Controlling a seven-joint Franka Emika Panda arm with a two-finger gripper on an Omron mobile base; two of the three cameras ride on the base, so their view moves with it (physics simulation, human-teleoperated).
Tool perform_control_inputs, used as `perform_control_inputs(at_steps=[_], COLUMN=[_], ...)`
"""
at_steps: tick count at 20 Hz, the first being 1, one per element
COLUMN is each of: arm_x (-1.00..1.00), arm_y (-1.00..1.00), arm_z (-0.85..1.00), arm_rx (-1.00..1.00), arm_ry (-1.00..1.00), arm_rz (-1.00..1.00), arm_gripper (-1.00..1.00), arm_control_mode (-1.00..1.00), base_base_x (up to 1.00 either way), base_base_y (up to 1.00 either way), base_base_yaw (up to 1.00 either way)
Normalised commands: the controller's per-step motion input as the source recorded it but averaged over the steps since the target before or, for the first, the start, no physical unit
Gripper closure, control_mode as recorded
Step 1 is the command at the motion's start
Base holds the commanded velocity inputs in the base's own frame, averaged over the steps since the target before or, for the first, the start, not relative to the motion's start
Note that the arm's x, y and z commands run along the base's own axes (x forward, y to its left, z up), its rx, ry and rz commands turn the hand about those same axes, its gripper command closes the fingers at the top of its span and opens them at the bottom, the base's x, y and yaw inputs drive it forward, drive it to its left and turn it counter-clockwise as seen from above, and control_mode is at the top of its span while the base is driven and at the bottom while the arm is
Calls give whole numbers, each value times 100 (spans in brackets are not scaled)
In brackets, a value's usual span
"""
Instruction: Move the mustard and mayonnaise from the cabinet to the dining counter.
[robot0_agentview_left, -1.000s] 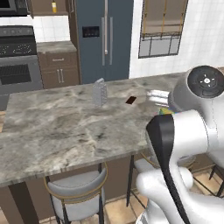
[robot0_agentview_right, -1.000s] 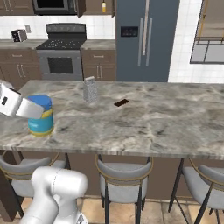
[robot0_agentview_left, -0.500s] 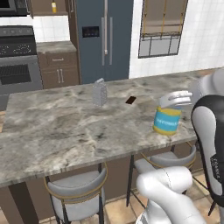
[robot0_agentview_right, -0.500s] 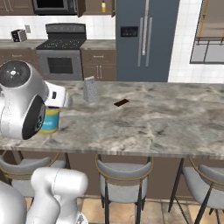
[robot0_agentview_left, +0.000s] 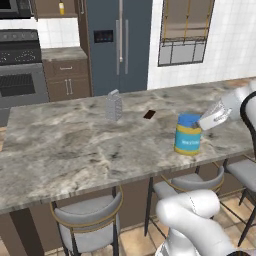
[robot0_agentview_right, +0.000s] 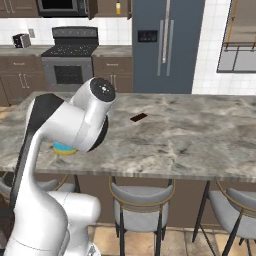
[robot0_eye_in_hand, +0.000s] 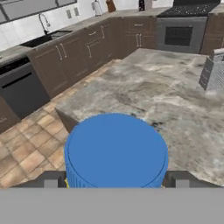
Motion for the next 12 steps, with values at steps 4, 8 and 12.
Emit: perform_control_inputs(at_steps=[4, 8, 12], arm_x=[70, 79, 70], arm_y=[-1, 0, -3], arm_z=[-25, -24, -24], arm_rx=[0, 5, 2], arm_ry=[0, 1, 0], arm_rz=[31, 20, 9], arm_gripper=[100, 100, 100], arm_control_mode=[-100, -100, -100], base_base_x=[0, 0, 0], base_base_y=[0, 0, 0], base_base_yaw=[0, 0, 0])
